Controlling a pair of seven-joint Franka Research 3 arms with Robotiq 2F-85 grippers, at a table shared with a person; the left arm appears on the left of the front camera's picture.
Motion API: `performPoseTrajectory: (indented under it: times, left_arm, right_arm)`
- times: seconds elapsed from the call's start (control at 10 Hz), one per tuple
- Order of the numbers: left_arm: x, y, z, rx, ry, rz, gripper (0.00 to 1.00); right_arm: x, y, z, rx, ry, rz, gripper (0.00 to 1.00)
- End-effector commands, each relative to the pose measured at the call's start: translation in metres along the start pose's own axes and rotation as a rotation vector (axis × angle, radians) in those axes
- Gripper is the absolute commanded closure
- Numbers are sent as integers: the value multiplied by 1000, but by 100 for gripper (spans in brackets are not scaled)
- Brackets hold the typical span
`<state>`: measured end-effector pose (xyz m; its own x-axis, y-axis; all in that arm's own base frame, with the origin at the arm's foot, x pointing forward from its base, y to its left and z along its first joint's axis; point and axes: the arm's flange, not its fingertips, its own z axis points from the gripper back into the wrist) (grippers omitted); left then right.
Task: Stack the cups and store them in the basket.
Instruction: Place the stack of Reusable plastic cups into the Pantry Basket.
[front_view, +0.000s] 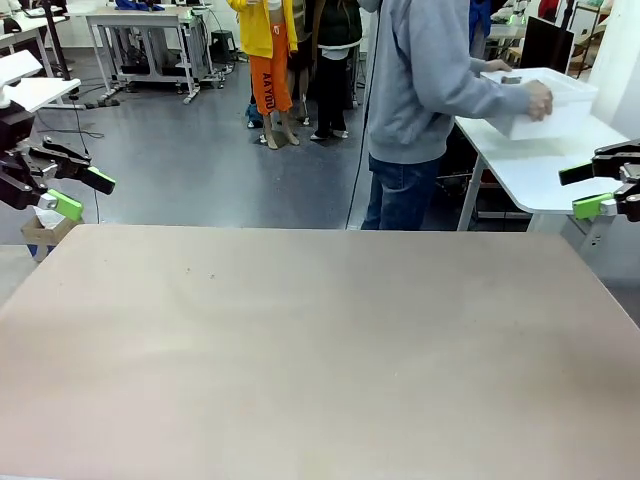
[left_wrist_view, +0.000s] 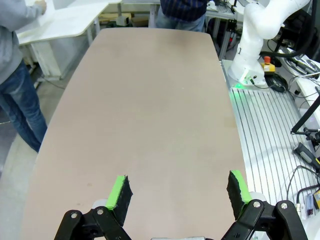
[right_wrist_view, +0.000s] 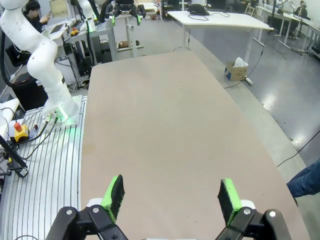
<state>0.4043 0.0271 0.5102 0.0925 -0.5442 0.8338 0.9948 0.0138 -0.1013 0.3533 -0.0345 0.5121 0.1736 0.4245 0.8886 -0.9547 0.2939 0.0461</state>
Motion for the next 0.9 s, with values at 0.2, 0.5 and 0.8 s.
performPoseTrajectory:
  times: [0.2, 0.5, 0.8]
  left_arm:
    - [3, -2, 1, -5, 1, 9, 0]
    - [3, -2, 1, -5, 1, 9, 0]
    - [3, -2, 1, -5, 1, 9, 0]
  right_arm:
    - [2, 1, -1, -4, -23, -11, 0]
    - [2, 1, -1, -4, -23, -11, 0]
    - [2, 1, -1, -4, -23, -11, 0]
